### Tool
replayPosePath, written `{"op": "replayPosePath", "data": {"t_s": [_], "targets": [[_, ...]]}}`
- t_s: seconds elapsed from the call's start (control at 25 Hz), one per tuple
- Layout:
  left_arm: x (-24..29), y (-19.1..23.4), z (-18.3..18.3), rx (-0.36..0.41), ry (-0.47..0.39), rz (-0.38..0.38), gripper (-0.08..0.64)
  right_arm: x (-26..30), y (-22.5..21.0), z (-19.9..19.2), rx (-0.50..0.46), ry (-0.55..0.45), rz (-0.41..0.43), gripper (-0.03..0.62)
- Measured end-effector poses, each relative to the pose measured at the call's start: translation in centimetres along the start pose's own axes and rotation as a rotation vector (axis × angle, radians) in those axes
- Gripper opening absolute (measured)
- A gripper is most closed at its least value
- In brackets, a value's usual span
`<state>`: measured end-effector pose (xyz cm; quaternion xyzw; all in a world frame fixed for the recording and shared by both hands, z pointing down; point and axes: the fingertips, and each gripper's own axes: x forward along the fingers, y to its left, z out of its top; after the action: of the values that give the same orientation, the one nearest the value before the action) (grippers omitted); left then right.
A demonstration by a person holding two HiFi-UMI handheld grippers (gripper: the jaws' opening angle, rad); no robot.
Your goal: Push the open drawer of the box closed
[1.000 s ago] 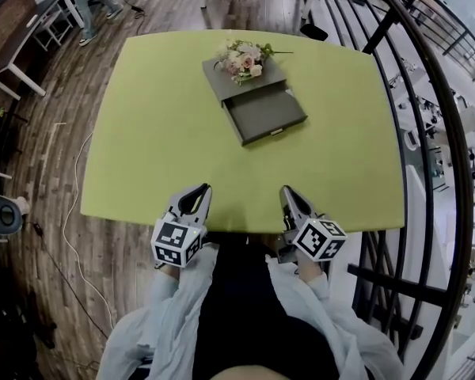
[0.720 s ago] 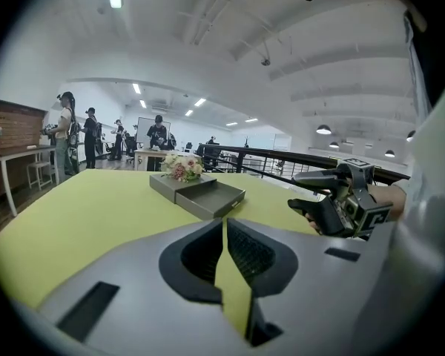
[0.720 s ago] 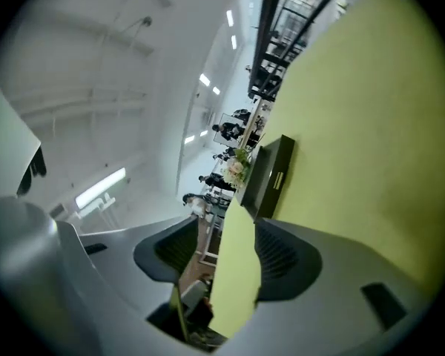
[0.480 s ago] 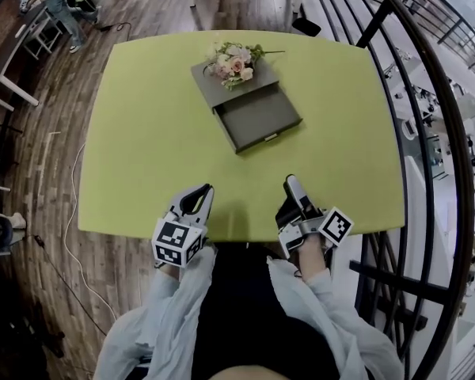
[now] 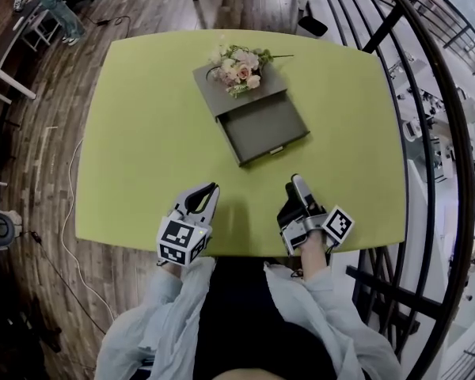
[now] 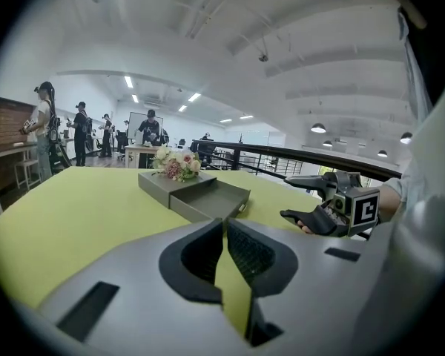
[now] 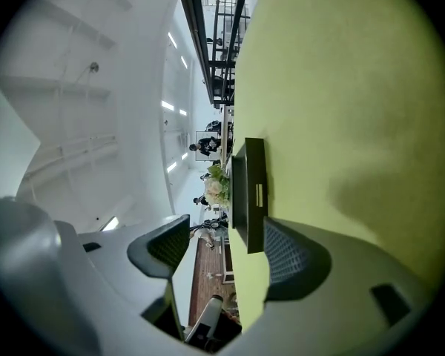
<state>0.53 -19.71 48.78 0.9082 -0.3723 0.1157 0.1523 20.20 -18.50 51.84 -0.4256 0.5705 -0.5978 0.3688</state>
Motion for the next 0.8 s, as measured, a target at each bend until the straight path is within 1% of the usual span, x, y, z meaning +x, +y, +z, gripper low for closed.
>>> {"op": "replayPosePath", "data": {"t_s": [0.16, 0.4, 0.8], "targets": [[1.1, 1.1, -0.1, -0.019, 0.011, 0.010, 0.028, 1.6, -0.6, 0.7, -0.009, 0.012, -0.024, 0.310], [2.7, 2.8, -0.1, -0.061, 0.010, 0.025, 0.028, 3.9, -1.6, 2.0, 0.003, 0.006, -0.055, 0.310], [4.6, 5.1, -0.1, -0.110, 0.006, 0.049, 0.028, 7.3, -3.2, 3.2, 0.025, -0.010, -0.078, 0.310]]}}
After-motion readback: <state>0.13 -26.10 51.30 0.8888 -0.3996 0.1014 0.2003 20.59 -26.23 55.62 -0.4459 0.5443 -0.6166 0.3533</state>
